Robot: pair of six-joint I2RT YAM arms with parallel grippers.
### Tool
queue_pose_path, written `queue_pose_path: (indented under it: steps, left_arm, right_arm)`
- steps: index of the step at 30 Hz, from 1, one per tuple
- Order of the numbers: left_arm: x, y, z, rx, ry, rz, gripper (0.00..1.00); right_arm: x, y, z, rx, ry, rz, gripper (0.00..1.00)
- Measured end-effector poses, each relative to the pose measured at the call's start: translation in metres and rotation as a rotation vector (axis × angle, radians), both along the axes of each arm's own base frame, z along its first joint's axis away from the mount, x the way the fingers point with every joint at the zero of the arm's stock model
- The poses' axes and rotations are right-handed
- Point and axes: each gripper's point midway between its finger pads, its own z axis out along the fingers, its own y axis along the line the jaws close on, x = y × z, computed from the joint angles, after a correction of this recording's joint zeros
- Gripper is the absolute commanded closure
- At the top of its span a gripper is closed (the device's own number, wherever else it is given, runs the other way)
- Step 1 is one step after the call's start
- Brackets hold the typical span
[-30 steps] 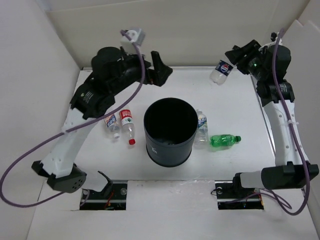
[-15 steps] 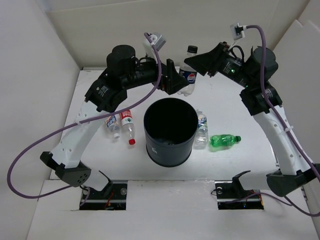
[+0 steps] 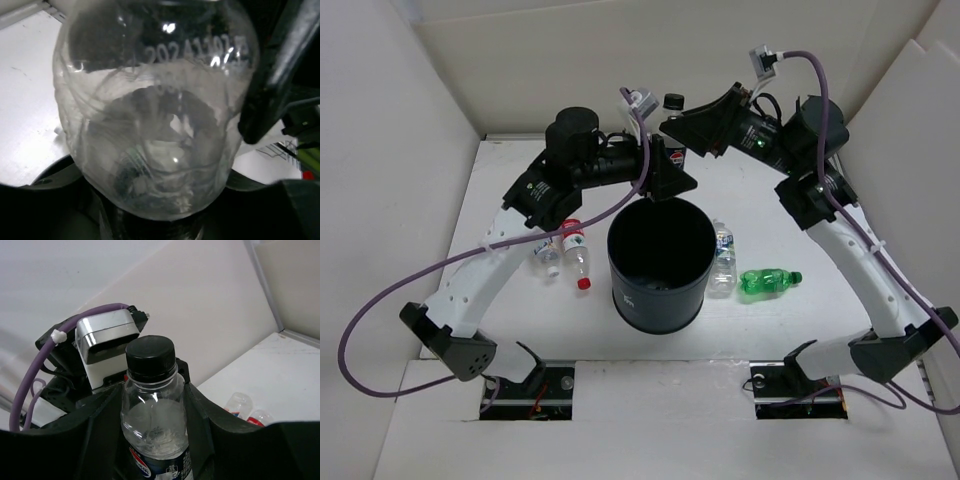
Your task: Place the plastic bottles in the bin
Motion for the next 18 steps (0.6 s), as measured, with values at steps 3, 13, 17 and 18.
queue_pose_path:
  steps: [3,13,17,18]
  left_arm:
    - [-0.002,0.005,0.000,-0.005,-0.010,0.020,0.91]
    - [-0.031,0.052,-0.017,-0.018,-0.066,0.136,0.98]
    - [-0.038,0.057,-0.038,-0.011,-0.052,0.134,1.00]
    - [-0.038,0.056,-0.047,-0.002,-0.038,0.131,1.00]
  right_arm:
    - [-0.002,0.002,0.000,0.007,-0.003,0.006,0.45]
    - [-0.007,-0.049,-0.053,-0.064,0.032,-0.144,0.00]
    - [-0.003,-0.090,-0.072,-0.131,0.047,-0.320,0.00]
    - [-0.003,-0.099,-0.074,-0.148,0.049,-0.361,0.00]
